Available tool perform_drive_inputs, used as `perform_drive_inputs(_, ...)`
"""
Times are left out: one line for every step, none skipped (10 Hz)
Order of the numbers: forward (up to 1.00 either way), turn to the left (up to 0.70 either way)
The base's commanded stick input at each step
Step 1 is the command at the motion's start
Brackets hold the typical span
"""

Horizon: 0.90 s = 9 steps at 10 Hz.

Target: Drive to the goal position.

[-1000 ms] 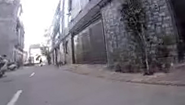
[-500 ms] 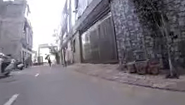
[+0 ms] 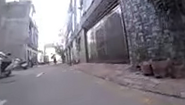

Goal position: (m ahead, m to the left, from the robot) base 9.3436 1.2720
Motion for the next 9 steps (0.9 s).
perform_drive_inputs(1.0,0.4)
perform_drive_inputs(1.0,0.4)
perform_drive_inputs(1.0,0.4)
perform_drive_inputs(1.0,0.4)
perform_drive_inputs(1.0,0.4)
perform_drive_inputs(1.0,0.4)
perform_drive_inputs(1.0,0.4)
perform_drive_inputs(1.0,0.4)
perform_drive_inputs(1.0,0.4)
